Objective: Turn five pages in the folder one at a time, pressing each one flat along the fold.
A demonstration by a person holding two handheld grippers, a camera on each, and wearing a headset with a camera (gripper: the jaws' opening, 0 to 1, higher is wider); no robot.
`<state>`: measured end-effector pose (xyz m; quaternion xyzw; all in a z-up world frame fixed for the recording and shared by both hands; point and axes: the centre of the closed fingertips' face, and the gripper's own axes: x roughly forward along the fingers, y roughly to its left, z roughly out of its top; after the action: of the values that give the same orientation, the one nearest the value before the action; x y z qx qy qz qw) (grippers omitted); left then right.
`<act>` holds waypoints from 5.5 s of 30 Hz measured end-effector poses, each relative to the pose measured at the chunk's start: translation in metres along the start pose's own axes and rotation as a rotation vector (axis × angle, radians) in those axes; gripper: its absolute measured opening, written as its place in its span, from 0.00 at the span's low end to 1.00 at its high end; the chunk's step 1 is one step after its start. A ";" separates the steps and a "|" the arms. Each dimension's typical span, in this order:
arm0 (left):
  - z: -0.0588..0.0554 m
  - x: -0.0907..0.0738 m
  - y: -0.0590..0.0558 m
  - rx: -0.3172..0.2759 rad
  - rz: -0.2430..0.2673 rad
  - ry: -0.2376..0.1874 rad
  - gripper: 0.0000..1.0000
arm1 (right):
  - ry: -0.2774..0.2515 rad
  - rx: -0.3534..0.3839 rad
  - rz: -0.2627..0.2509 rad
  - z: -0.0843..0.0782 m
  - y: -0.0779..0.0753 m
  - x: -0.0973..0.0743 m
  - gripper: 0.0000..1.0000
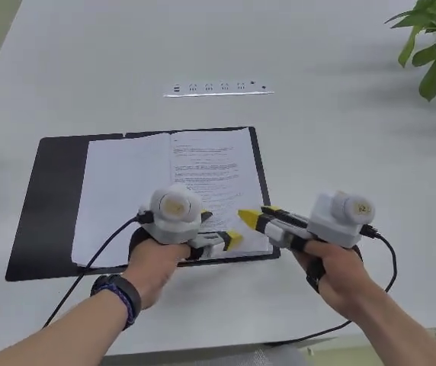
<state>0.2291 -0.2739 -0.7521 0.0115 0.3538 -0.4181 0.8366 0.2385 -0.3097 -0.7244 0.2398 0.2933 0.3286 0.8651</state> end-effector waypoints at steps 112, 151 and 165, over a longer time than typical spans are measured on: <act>-0.074 -0.275 0.116 -0.176 0.414 -0.230 0.63 | 0.196 0.072 0.162 -0.084 0.181 0.192 0.00; -0.069 -0.293 0.128 -0.221 0.469 -0.275 0.60 | 0.229 0.226 0.087 -0.120 0.169 0.211 0.23; -0.067 -0.282 0.133 -0.198 0.425 -0.240 0.59 | 0.232 0.155 0.173 -0.111 0.177 0.161 0.40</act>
<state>0.1709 0.0285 -0.6697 -0.0462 0.2808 -0.1948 0.9387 0.1872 -0.0524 -0.7523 0.2909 0.3939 0.4038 0.7728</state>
